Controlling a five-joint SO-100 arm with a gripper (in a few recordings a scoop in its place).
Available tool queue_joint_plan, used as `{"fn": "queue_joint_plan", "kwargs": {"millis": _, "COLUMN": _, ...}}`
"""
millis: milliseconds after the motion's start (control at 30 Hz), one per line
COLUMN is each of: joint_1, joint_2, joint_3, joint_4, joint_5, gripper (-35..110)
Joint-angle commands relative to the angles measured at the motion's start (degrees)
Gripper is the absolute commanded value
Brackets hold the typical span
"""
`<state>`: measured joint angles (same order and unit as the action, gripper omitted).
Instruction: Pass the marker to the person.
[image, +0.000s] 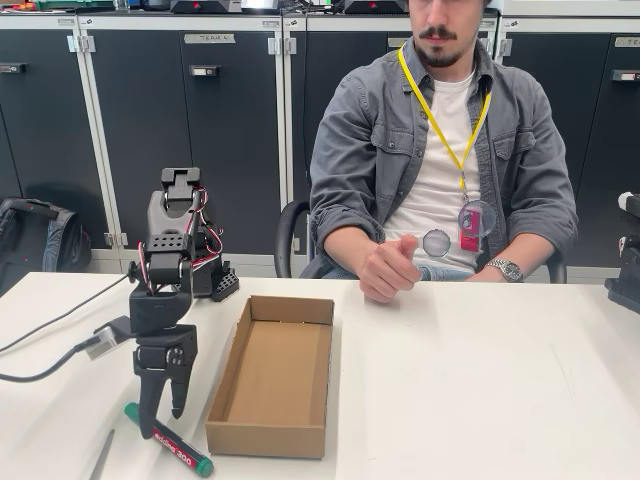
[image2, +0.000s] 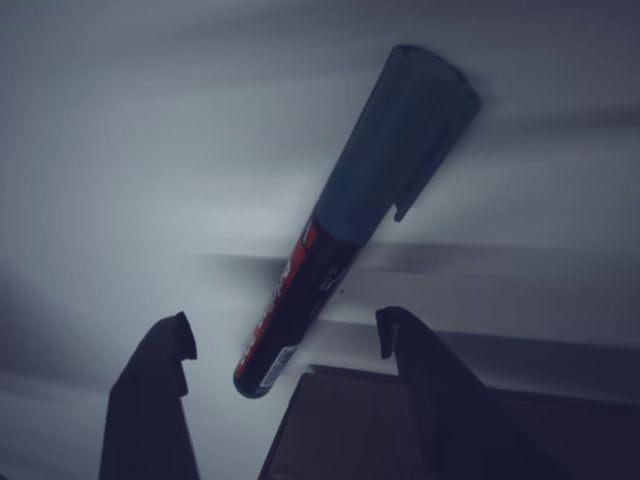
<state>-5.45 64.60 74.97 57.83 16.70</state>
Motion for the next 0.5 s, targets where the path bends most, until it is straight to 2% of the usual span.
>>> {"fn": "queue_joint_plan", "kwargs": {"millis": 0, "joint_1": 1.0, "joint_2": 0.6, "joint_3": 0.0, "joint_4": 0.5, "joint_5": 0.8, "gripper": 42}}
{"fn": "queue_joint_plan", "kwargs": {"millis": 467, "joint_1": 4.7, "joint_2": -2.4, "joint_3": 0.7, "joint_4": 1.5, "joint_5": 2.4, "gripper": 42}}
